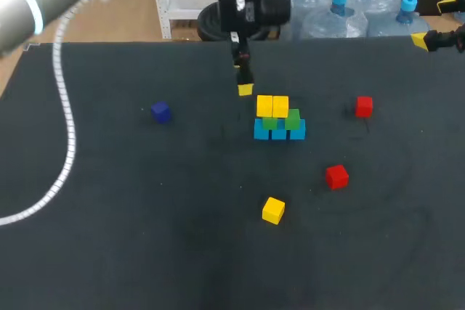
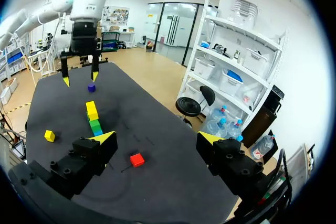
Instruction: Place the blue cubes, place green cubes on the blue cubes, place the yellow cubes on the green cubes, then place the red cubes on the yellow cubes, and place purple cube on the red cubes.
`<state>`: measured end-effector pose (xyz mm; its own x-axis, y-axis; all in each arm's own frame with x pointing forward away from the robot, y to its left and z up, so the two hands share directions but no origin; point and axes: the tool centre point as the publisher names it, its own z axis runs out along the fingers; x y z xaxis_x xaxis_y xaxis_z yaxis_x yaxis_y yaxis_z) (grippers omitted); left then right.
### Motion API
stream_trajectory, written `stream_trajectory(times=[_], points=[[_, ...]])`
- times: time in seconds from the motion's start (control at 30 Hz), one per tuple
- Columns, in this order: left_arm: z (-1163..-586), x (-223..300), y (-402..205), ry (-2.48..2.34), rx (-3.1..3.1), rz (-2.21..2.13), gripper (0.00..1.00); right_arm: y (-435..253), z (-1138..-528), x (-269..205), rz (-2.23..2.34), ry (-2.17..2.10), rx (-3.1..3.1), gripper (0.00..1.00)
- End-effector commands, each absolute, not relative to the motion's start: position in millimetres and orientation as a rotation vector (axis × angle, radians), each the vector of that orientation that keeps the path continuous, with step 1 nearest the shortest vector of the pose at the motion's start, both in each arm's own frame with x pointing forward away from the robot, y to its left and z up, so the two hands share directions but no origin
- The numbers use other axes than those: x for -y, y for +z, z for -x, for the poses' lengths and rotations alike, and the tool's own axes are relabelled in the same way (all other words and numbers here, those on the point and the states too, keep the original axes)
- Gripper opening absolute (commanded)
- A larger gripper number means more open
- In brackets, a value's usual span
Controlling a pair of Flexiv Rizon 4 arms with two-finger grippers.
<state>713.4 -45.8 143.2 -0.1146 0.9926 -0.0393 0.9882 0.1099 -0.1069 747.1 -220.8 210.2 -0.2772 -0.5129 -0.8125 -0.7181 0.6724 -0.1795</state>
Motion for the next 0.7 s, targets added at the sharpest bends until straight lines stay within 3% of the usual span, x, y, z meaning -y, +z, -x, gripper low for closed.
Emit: stream_trajectory(times=[0.03,0.7], points=[[-695.2,24.2,158.4,0.125,2.465,2.102,1.0,210.0,-747.2,220.7,0.958,0.275,-1.949,1.0],[-699.8,-17.5,182.7,0.181,2.71,2.01,1.0,210.0,-747.2,220.7,0.958,0.275,-1.949,1.0]])
